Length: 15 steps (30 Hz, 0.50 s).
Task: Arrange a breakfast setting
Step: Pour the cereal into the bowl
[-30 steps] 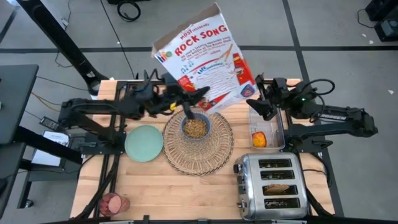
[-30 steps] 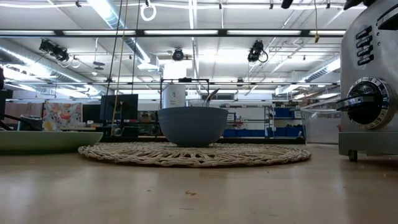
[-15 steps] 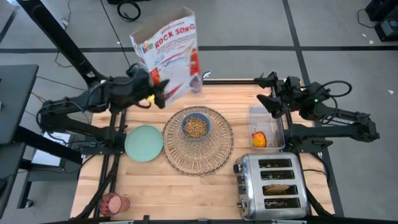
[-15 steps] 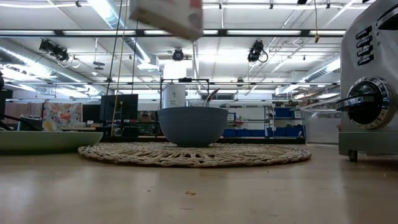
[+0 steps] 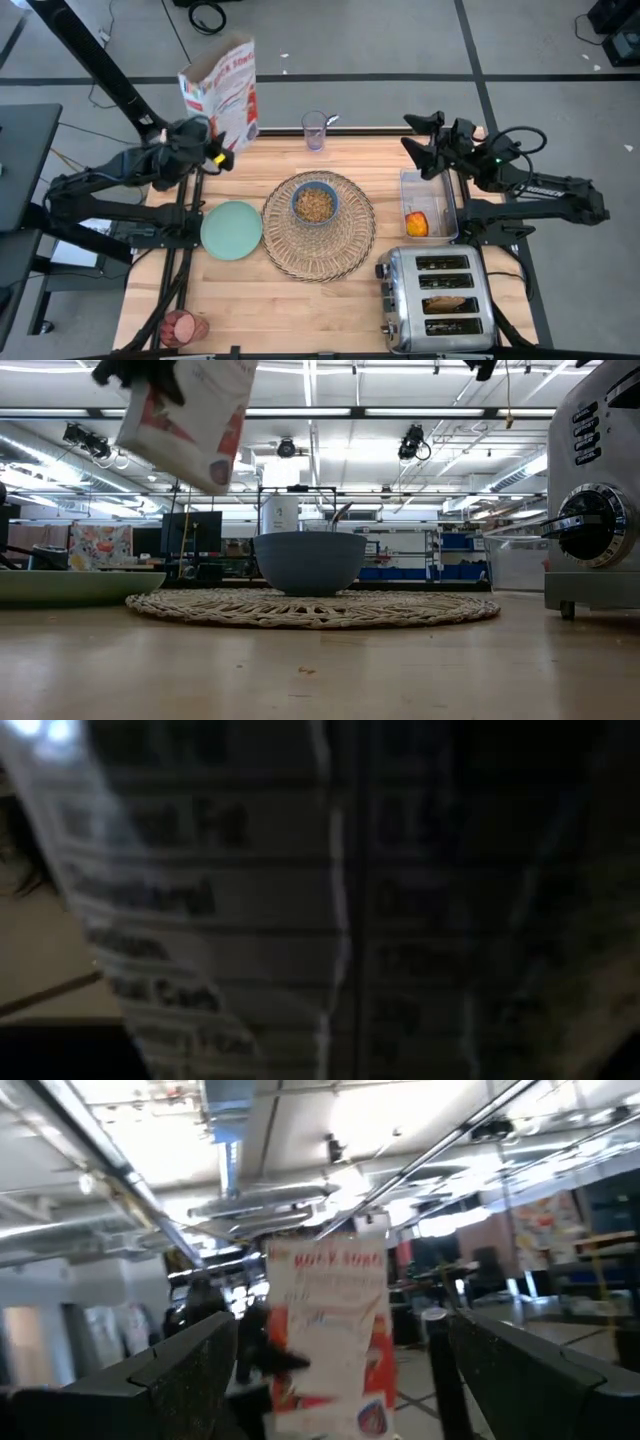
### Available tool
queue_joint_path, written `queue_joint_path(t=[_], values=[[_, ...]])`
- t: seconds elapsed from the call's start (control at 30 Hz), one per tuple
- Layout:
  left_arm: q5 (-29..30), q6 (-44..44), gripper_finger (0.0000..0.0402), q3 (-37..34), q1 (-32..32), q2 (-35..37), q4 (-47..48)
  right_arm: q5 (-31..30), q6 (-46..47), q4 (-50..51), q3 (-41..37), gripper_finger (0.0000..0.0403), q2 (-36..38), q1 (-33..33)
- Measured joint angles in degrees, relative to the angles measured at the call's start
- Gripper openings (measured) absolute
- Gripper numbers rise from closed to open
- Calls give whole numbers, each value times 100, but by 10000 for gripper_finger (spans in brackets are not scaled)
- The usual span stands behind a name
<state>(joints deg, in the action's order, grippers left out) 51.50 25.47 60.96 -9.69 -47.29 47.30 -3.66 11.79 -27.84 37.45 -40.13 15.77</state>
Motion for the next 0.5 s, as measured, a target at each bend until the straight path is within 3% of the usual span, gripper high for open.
queue_joint_path(t=[0.2, 0.5], values=[[382, 575, 139, -1624, 11, 623, -463, -420, 15, -359, -2, 367, -331, -2], [1233, 1704, 139, -3259, 9, 569, -869, -869, 122, -865, 186, 367, -990, -468]])
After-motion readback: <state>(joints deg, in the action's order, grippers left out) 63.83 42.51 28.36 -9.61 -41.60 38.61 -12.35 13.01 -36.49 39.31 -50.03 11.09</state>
